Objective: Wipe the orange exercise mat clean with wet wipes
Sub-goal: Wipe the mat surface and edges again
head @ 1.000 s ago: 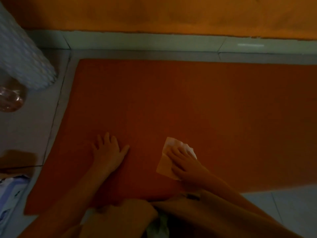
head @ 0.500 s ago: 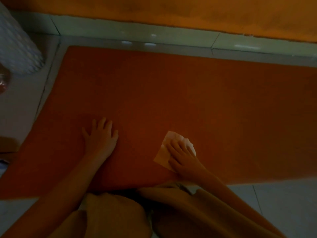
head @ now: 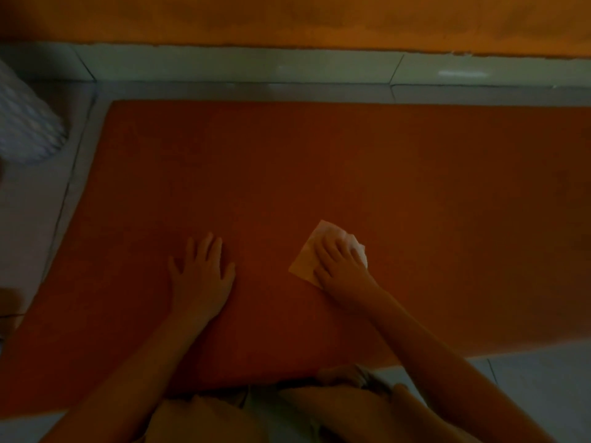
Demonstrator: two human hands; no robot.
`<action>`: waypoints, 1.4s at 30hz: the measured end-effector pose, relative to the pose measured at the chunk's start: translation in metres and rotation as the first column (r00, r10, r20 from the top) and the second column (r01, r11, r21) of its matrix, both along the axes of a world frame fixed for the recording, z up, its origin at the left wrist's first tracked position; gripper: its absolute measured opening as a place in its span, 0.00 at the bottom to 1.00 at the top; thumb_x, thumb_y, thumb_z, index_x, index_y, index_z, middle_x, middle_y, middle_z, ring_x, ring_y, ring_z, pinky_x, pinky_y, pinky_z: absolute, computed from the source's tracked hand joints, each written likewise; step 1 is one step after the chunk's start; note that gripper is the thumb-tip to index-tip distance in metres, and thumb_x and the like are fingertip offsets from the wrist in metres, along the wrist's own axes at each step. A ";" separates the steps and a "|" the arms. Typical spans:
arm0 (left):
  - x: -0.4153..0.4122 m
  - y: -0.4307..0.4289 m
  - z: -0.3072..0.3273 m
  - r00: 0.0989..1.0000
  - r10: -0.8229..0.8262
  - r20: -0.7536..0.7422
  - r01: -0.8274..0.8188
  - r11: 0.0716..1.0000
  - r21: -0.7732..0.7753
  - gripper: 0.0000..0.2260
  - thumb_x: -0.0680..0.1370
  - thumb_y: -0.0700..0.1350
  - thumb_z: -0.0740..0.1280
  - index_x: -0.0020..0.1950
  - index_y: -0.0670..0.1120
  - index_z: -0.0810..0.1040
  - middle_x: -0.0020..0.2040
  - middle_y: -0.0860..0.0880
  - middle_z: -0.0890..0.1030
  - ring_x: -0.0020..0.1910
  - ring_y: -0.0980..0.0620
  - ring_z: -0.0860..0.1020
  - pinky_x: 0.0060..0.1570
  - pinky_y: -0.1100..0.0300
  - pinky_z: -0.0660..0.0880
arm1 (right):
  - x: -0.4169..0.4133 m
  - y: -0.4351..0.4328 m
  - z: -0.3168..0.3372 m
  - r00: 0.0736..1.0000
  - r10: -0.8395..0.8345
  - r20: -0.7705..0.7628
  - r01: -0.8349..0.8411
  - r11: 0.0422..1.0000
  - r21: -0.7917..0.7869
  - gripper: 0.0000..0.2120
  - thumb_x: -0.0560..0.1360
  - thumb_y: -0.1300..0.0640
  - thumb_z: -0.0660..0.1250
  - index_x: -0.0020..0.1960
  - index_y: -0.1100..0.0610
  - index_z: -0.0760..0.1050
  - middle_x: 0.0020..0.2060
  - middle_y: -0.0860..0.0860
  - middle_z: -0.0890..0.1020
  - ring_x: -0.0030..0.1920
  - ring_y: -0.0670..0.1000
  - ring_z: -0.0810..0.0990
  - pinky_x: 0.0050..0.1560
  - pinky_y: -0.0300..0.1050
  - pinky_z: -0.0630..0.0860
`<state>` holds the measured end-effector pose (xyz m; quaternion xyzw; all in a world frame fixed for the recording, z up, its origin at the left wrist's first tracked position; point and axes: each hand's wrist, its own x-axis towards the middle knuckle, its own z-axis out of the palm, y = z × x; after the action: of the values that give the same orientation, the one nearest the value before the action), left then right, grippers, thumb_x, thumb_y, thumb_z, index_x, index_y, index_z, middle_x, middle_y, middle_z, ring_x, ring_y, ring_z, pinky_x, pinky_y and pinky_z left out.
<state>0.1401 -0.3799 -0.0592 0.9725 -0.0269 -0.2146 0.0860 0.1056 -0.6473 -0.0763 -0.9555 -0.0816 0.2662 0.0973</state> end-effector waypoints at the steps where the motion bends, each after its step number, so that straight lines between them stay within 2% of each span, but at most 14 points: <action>1: 0.001 0.000 -0.001 0.999 -0.032 -0.012 0.032 0.999 -0.015 0.26 0.83 0.57 0.49 0.79 0.52 0.48 0.80 0.52 0.45 0.78 0.48 0.42 0.74 0.41 0.43 | -0.002 0.006 0.002 0.999 0.043 0.015 -0.043 0.999 0.033 0.41 0.68 0.34 0.24 0.77 0.49 0.38 0.74 0.49 0.35 0.74 0.56 0.30 0.72 0.60 0.31; 4: 0.001 0.000 -0.002 0.996 -0.083 -0.021 0.083 0.996 -0.020 0.25 0.83 0.56 0.46 0.79 0.54 0.46 0.79 0.54 0.43 0.78 0.50 0.40 0.75 0.44 0.41 | -0.018 0.012 0.015 0.980 0.182 0.077 -0.189 0.978 0.084 0.32 0.74 0.34 0.32 0.74 0.47 0.35 0.72 0.47 0.33 0.73 0.53 0.28 0.68 0.50 0.25; 7: 0.002 0.000 0.000 0.996 -0.081 -0.039 0.081 0.997 0.000 0.25 0.83 0.56 0.46 0.79 0.55 0.44 0.79 0.54 0.41 0.77 0.51 0.39 0.74 0.45 0.39 | -0.011 -0.004 0.019 0.975 0.215 0.057 -0.218 0.975 0.054 0.34 0.69 0.35 0.28 0.72 0.47 0.33 0.72 0.48 0.32 0.71 0.50 0.26 0.63 0.44 0.21; 12: 0.003 0.000 0.002 0.995 -0.084 -0.055 0.084 0.996 0.002 0.25 0.83 0.56 0.45 0.79 0.55 0.43 0.79 0.55 0.40 0.77 0.52 0.38 0.74 0.45 0.38 | 0.040 -0.020 -0.003 0.994 0.004 0.113 0.010 0.993 -0.117 0.31 0.78 0.38 0.31 0.74 0.54 0.33 0.74 0.54 0.35 0.71 0.55 0.27 0.68 0.54 0.27; 15: 0.003 0.000 0.002 0.995 -0.079 -0.059 0.078 0.997 -0.009 0.25 0.83 0.56 0.46 0.79 0.55 0.44 0.79 0.55 0.40 0.77 0.52 0.38 0.75 0.46 0.39 | 0.051 0.004 -0.010 0.993 -0.100 0.069 0.098 0.995 0.020 0.28 0.81 0.44 0.37 0.78 0.53 0.38 0.75 0.52 0.36 0.72 0.55 0.28 0.72 0.58 0.30; 17: 0.003 0.000 0.000 0.996 -0.071 -0.061 0.070 0.997 -0.014 0.25 0.83 0.56 0.46 0.79 0.56 0.45 0.79 0.55 0.41 0.77 0.52 0.38 0.75 0.46 0.39 | 0.043 0.015 -0.010 0.995 0.040 0.096 -0.051 0.993 0.108 0.31 0.77 0.41 0.33 0.78 0.50 0.39 0.75 0.48 0.36 0.73 0.53 0.27 0.73 0.59 0.31; 19: 0.004 -0.001 -0.003 0.996 -0.064 -0.068 0.063 0.998 -0.004 0.25 0.82 0.59 0.42 0.79 0.56 0.44 0.79 0.56 0.41 0.77 0.52 0.38 0.75 0.46 0.40 | 0.037 0.010 -0.010 0.974 0.195 0.111 -0.211 0.966 0.151 0.29 0.77 0.41 0.35 0.76 0.47 0.37 0.75 0.45 0.36 0.72 0.47 0.25 0.72 0.51 0.26; 22: 0.004 -0.001 -0.008 0.996 -0.054 -0.068 0.054 0.999 -0.005 0.32 0.73 0.63 0.33 0.78 0.58 0.42 0.78 0.58 0.38 0.76 0.55 0.35 0.74 0.46 0.39 | 0.058 -0.011 -0.017 0.938 0.317 0.141 -0.331 0.939 0.089 0.27 0.79 0.43 0.38 0.76 0.46 0.38 0.76 0.45 0.37 0.73 0.47 0.27 0.67 0.43 0.21; 27: 0.005 0.001 -0.010 0.999 -0.028 -0.030 0.025 0.997 -0.078 0.36 0.70 0.66 0.33 0.78 0.59 0.48 0.75 0.62 0.40 0.75 0.58 0.36 0.73 0.48 0.38 | 0.135 -0.003 -0.035 0.965 0.127 0.232 -0.115 0.991 -0.063 0.28 0.78 0.42 0.33 0.76 0.49 0.33 0.76 0.50 0.35 0.74 0.55 0.29 0.75 0.60 0.36; 29: 0.012 0.001 -0.010 1.000 -0.019 -0.015 0.018 0.996 -0.091 0.36 0.72 0.66 0.36 0.78 0.57 0.53 0.77 0.60 0.44 0.75 0.59 0.38 0.73 0.50 0.38 | 0.147 0.019 -0.035 0.973 0.055 0.223 -0.051 0.998 -0.023 0.26 0.81 0.44 0.38 0.74 0.49 0.31 0.75 0.51 0.34 0.73 0.56 0.27 0.73 0.61 0.31; 32: 0.038 0.002 -0.013 1.000 -0.018 -0.005 0.018 0.998 -0.066 0.35 0.72 0.66 0.35 0.78 0.57 0.45 0.74 0.61 0.36 0.72 0.61 0.34 0.71 0.55 0.34 | 0.138 0.029 -0.037 0.935 0.259 0.243 -0.281 0.958 0.062 0.25 0.82 0.45 0.41 0.75 0.49 0.35 0.76 0.51 0.36 0.73 0.55 0.27 0.71 0.56 0.25; 36: 0.080 0.006 -0.018 1.000 -0.015 -0.015 0.015 1.000 -0.023 0.30 0.79 0.64 0.45 0.79 0.55 0.46 0.76 0.58 0.37 0.73 0.59 0.34 0.73 0.52 0.36 | 0.153 -0.009 -0.048 0.782 0.528 0.331 -0.567 0.824 0.025 0.26 0.83 0.46 0.44 0.79 0.52 0.48 0.78 0.52 0.47 0.77 0.54 0.40 0.75 0.53 0.36; 39: 0.088 0.011 -0.016 0.998 -0.068 -0.005 0.068 0.998 -0.005 0.38 0.70 0.67 0.36 0.79 0.55 0.49 0.79 0.56 0.43 0.76 0.57 0.39 0.73 0.52 0.38 | 0.200 -0.022 -0.051 0.796 0.450 0.404 -0.455 0.886 -0.092 0.28 0.81 0.47 0.46 0.78 0.54 0.47 0.77 0.55 0.49 0.77 0.59 0.47 0.74 0.60 0.46; 42: 0.092 0.016 -0.017 0.996 -0.086 0.018 0.086 0.996 -0.013 0.34 0.74 0.66 0.42 0.79 0.55 0.49 0.78 0.57 0.42 0.74 0.58 0.37 0.72 0.53 0.36 | 0.242 0.000 -0.050 0.903 0.259 0.342 -0.227 0.965 -0.130 0.29 0.82 0.48 0.48 0.77 0.53 0.37 0.77 0.55 0.39 0.75 0.61 0.35 0.74 0.65 0.40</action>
<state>0.2322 -0.3642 -0.0764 0.9717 -0.0709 -0.2095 0.0832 0.3471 -0.6472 -0.1264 -0.9735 -0.2047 0.1020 0.0052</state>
